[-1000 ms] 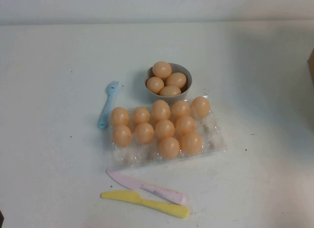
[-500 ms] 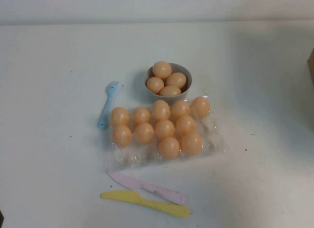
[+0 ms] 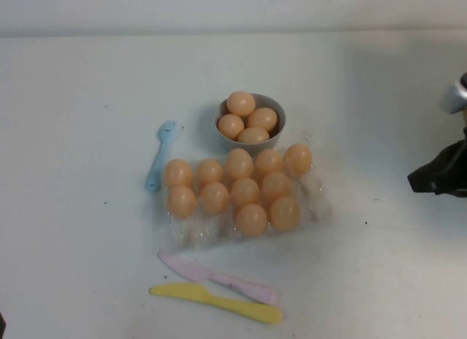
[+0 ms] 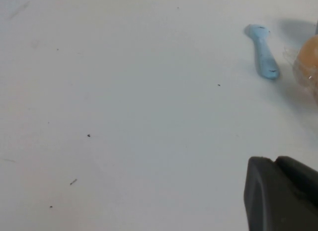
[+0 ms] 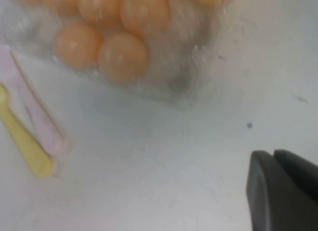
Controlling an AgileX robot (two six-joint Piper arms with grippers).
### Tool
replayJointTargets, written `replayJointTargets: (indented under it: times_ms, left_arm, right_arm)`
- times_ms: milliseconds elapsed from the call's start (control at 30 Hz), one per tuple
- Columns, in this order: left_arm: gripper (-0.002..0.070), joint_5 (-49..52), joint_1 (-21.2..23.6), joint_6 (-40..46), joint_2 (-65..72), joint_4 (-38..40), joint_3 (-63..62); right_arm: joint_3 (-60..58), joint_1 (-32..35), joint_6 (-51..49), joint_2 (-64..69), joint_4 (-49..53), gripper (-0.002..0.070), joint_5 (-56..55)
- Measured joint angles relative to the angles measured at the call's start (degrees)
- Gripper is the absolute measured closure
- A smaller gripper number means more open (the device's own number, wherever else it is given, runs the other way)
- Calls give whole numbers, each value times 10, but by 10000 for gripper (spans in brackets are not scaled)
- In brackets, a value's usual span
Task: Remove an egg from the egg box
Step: Pick up the egg from the plastic box
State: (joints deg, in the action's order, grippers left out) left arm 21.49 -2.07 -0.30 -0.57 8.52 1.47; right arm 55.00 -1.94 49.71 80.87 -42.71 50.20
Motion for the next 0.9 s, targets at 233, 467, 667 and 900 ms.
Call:
replayJointTargets:
  times_ms: [233,467,667,900]
  left_arm:
    - [680,0,0,3,0,0,0]
    - [680,0,0,3,0,0,0]
    - [680,0,0,3,0,0,0]
    - [680,0,0,3,0,0,0]
  right_arm:
    - [145,-102,-191,68,255,694,72]
    - [233,-209,-181,100,299,694,144]
    - [259,-265,-140,117,299,692,133]
    - [261,-298,-71,174,263,544,112]
